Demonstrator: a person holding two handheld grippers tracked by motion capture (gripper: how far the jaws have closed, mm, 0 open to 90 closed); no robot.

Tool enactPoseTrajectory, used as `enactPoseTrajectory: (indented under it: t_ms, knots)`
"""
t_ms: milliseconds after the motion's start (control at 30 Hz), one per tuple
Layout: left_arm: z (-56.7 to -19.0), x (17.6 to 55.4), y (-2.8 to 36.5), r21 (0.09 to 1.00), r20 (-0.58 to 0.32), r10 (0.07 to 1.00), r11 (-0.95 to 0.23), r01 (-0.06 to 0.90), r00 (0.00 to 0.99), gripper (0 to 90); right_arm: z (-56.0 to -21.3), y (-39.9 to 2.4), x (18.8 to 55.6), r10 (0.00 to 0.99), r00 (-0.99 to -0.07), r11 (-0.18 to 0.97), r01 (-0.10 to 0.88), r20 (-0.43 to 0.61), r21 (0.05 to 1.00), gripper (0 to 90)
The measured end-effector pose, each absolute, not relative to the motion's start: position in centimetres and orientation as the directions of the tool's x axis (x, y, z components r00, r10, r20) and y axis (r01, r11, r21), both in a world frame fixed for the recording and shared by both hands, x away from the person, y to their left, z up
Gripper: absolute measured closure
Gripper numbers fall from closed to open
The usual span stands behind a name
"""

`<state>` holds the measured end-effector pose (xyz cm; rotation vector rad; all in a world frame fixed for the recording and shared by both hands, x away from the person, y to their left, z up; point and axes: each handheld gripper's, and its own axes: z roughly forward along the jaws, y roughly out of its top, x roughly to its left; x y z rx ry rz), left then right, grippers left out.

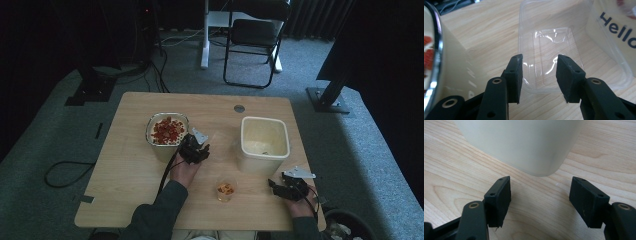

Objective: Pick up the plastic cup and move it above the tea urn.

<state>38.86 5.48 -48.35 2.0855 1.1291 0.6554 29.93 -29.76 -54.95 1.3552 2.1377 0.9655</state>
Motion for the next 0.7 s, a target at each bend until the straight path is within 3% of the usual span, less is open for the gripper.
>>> enactPoseTrajectory:
  t_ms: [200, 533, 700]
  knots:
    - [-49.07, 38.65, 5.37, 0.734, 0.061, 0.843, -0.4, 0.548, 0.534, 58.3, -54.95, -29.76, 29.93, 0.903, -0.43, 0.28, 0.604, 0.009, 0.746, 33.3]
    - [-49.05, 38.28, 6.09, 0.772, 0.087, 0.883, -0.353, 0.529, 0.462, 59.8, -54.95, -29.75, 29.91, 0.903, -0.429, 0.279, 0.604, 0.009, 0.746, 33.3]
    - [-49.33, 38.07, 5.65, 0.763, 0.087, 0.876, -0.365, 0.533, 0.475, 57.0, -54.95, -29.75, 29.91, 0.903, -0.429, 0.279, 0.604, 0.009, 0.746, 33.3]
